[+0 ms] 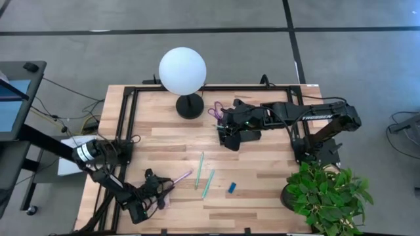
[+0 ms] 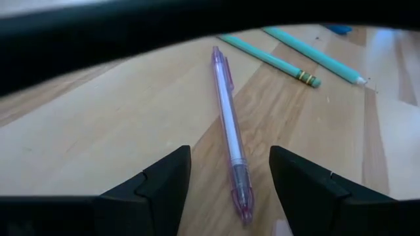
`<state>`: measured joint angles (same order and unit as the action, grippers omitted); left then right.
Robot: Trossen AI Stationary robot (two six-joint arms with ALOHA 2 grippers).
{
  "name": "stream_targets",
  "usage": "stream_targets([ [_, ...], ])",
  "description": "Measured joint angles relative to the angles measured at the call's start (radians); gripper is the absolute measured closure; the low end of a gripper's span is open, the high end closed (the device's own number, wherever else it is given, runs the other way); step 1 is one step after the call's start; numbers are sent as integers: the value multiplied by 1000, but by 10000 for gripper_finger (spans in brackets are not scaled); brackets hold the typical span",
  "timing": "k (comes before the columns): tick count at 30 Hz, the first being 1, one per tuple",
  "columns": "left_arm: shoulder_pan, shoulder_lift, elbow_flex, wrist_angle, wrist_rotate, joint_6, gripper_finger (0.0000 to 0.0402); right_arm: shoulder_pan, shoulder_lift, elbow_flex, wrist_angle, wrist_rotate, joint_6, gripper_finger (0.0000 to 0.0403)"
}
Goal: Pick and place office supplies into organizer
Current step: Put the purple pen into the black desk organizer
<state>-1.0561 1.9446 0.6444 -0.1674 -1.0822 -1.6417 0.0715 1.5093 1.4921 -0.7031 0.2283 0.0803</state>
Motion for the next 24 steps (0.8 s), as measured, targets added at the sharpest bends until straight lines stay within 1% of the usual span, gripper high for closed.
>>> stream_targets([
  [6,26,-15,2,1,28,54,191,0,0,0,0,0,0,261],
  [11,107,-44,3,7,103,156,191,0,0,0,1,0,0,260],
  [13,144,-45,4,12,117,176,191,0,0,0,1,0,0,261],
  [16,169,-45,4,13,117,178,191,0,0,0,1,0,0,263],
  [21,160,-44,2,12,116,158,192,0,0,0,1,0,-1,264],
  [24,158,-44,2,8,121,154,205,0,0,0,1,0,-2,264],
])
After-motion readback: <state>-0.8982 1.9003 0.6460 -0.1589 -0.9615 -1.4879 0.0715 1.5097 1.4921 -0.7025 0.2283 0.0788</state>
